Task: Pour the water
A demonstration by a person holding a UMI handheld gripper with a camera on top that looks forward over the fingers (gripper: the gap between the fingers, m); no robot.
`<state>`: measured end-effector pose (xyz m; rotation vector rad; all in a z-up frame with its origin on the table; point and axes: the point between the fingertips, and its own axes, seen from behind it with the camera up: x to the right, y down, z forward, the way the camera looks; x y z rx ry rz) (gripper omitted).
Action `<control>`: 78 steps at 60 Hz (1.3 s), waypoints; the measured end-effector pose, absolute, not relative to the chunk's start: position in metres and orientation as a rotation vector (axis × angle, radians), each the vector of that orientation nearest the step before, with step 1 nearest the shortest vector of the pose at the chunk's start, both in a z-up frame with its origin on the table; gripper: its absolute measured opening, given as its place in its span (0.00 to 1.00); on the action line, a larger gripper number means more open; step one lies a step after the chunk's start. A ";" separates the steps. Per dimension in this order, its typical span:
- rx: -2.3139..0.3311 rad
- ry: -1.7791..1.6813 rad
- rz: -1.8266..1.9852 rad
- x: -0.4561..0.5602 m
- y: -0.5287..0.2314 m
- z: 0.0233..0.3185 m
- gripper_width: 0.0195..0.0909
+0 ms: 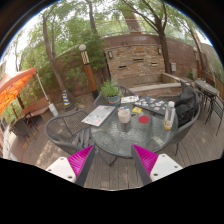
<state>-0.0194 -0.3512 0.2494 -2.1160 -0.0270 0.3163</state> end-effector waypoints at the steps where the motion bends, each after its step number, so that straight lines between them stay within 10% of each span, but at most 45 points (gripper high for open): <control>1: -2.110 -0.025 0.313 -0.018 -0.350 0.251 0.85; 20: -2.017 -0.042 0.098 0.018 -0.322 0.274 0.80; 64: -1.793 0.059 -0.009 0.282 0.005 0.094 0.82; 71: -1.788 0.010 -0.054 0.281 0.025 0.080 0.43; 78: -1.752 0.001 -0.050 0.281 0.029 0.082 0.43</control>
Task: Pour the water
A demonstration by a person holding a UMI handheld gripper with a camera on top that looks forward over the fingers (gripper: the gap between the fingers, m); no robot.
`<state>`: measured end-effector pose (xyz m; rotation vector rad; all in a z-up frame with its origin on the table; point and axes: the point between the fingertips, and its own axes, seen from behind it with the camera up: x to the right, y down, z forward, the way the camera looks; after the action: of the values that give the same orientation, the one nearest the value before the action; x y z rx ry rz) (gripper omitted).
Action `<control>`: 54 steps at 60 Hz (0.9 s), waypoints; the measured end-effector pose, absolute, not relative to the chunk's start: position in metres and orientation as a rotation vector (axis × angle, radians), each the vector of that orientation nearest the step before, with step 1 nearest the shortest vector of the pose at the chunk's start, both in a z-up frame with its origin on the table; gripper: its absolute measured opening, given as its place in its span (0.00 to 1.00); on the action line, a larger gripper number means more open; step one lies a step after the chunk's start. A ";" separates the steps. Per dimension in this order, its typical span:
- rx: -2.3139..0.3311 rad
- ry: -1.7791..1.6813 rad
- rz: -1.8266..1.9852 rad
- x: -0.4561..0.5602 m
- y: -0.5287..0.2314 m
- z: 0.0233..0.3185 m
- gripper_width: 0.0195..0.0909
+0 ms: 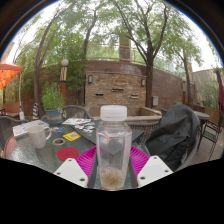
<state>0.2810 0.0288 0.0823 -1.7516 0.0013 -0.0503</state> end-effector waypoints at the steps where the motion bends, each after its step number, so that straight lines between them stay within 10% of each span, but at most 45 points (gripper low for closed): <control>1: -1.751 0.010 -0.042 0.281 0.029 0.082 0.43; 24: -1.891 -0.087 -0.223 0.258 0.042 0.105 0.25; 54: -1.463 -1.471 -1.452 0.090 0.122 0.167 0.24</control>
<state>0.0899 0.1220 0.1667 -1.4627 -1.4713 -1.4517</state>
